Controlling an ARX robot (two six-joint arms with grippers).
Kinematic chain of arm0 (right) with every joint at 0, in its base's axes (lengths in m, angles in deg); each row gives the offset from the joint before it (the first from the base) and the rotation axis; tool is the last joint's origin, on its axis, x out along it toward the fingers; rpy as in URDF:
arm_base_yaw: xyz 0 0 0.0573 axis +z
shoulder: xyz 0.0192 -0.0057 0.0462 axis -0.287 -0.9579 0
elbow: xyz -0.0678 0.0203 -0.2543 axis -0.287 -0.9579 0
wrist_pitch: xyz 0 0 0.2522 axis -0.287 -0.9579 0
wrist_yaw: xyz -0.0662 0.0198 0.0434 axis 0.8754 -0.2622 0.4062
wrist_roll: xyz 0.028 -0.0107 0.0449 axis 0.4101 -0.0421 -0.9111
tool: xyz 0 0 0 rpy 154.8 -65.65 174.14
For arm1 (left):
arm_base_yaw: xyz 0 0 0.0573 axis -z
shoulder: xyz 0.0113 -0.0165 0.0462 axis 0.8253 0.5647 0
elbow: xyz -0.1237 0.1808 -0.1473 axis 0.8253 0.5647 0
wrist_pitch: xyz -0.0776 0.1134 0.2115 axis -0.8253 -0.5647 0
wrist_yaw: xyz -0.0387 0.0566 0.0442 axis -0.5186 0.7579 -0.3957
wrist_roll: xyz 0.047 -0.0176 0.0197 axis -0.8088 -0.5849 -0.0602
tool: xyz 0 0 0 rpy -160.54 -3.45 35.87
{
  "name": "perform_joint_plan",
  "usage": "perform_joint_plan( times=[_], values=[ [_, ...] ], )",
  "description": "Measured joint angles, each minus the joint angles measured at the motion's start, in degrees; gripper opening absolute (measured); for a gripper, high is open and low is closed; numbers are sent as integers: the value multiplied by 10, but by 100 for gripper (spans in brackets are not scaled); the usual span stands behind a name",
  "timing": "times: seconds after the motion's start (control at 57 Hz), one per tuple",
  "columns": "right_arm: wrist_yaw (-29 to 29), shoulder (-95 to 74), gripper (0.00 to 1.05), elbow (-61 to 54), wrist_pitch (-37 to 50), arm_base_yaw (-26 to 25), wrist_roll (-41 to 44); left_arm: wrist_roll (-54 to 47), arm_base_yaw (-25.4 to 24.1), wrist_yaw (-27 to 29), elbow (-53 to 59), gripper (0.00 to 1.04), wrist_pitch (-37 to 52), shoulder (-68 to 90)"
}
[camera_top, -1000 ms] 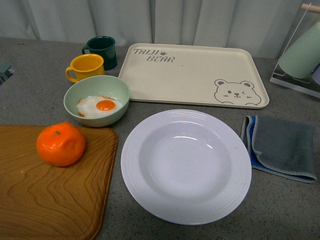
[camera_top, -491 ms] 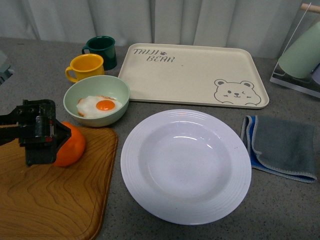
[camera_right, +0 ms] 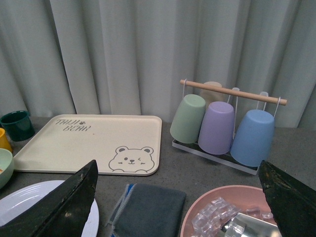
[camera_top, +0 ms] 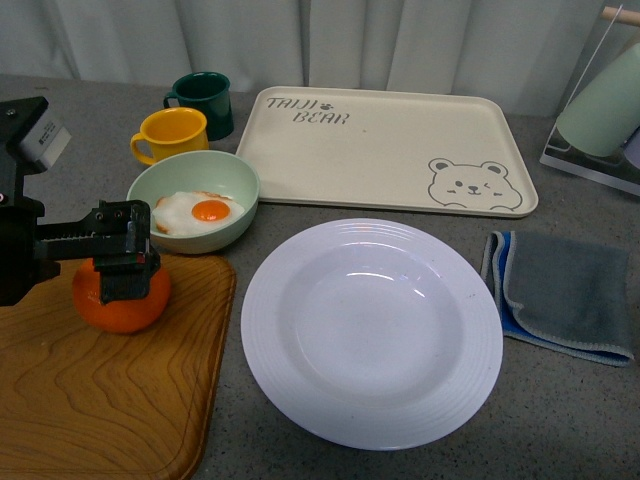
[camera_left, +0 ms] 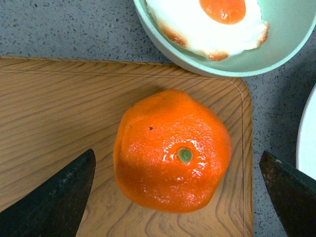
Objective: Place orange and plate with both arms
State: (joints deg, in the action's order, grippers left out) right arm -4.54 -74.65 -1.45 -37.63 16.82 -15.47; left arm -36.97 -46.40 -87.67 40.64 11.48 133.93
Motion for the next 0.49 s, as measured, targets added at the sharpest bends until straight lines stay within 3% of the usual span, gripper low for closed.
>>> perform_joint_plan(
  times=[0.246, 0.491],
  values=[
    [0, 0, 95, 0, 0, 0, 0, 10, -6, -12, -25, 98, -1, 43],
    [0, 0, 95, 0, 0, 0, 0, 10, -3, -16, -27, 64, -2, 51]
  ],
)
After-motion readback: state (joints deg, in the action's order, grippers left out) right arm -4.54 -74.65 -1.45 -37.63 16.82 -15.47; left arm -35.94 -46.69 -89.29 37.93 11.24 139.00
